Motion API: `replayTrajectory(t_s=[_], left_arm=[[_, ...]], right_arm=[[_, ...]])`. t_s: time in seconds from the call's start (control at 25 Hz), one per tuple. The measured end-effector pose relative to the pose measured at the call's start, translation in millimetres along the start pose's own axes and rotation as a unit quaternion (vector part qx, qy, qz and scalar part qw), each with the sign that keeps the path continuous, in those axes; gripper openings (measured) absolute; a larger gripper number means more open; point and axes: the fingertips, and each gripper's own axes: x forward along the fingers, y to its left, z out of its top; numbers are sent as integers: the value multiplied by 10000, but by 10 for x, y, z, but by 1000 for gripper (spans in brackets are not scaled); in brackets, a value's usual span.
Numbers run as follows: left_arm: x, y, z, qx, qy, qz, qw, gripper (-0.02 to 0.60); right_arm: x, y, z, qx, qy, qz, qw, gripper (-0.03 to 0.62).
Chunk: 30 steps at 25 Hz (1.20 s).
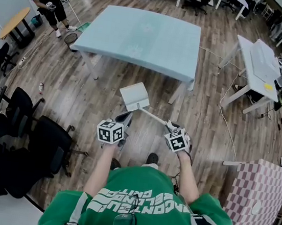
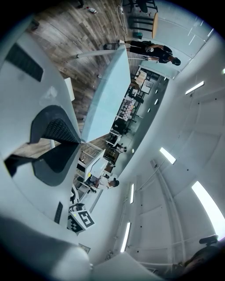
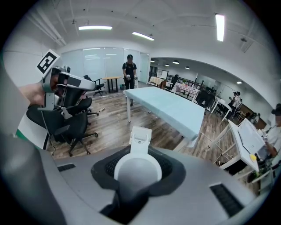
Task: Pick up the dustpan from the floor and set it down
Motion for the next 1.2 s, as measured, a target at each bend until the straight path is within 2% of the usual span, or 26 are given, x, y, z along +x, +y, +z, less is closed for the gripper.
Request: replayTrajectory(t_s=[0.24, 0.52, 1.2], left_arm=[[66, -95, -67, 13, 57, -99, 9999, 3], [292, -346, -156, 167, 303, -345, 9988, 3], [1145, -1238, -430, 399, 731, -998, 9915, 3]], right_arm=[[2, -27, -153, 81, 115, 11, 9999, 113], [-71, -144, -474, 319, 283, -33, 9991, 114], [-388, -903, -1445, 761, 811, -405, 9930, 114]])
